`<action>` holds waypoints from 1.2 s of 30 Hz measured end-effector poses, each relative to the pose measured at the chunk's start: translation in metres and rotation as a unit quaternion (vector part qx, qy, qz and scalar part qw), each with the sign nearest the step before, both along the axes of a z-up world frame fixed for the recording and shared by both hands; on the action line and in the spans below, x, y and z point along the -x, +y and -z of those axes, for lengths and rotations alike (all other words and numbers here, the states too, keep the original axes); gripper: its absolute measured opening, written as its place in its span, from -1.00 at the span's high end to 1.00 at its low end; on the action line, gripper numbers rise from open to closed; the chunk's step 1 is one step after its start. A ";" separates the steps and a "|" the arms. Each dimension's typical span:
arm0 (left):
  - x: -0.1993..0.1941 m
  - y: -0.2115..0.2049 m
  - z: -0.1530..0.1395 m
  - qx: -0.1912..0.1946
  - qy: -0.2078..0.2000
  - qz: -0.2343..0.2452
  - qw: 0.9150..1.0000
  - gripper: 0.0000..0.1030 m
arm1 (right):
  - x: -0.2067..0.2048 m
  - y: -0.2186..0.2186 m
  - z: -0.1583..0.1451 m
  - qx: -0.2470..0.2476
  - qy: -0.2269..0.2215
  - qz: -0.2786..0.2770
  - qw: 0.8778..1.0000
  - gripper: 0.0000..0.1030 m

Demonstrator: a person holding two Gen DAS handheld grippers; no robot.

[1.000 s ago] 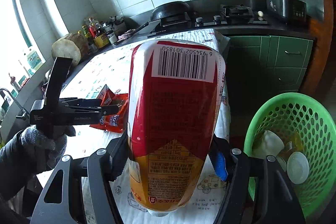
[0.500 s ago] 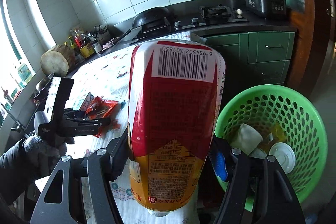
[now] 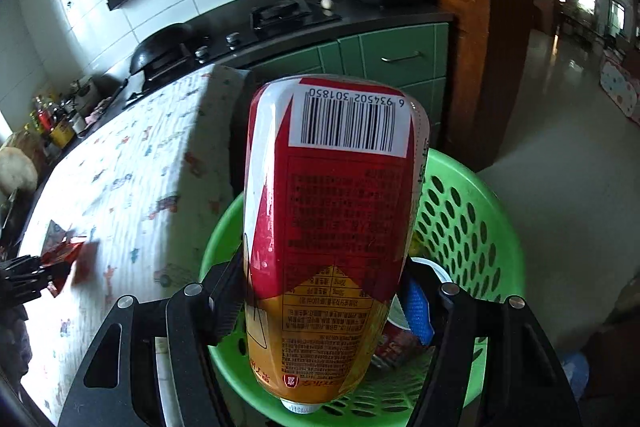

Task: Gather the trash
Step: 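Drop the bottle into the basket with the right tool while the left tool drops the wafer packet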

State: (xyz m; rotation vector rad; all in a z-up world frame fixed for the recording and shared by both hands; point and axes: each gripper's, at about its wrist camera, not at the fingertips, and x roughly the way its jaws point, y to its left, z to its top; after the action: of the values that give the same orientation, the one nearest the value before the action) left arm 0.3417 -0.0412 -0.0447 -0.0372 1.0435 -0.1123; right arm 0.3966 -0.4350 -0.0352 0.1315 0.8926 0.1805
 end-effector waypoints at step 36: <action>-0.100 -0.268 -0.024 0.074 0.006 0.236 0.969 0.13 | 0.062 -0.057 0.019 0.021 -0.028 0.036 0.999 -0.56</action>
State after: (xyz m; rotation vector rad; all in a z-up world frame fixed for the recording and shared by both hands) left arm 0.4418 -0.3091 -0.0210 0.0770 1.0397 -0.6232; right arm 0.3349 -0.4924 -0.0541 0.1198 0.8348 0.0975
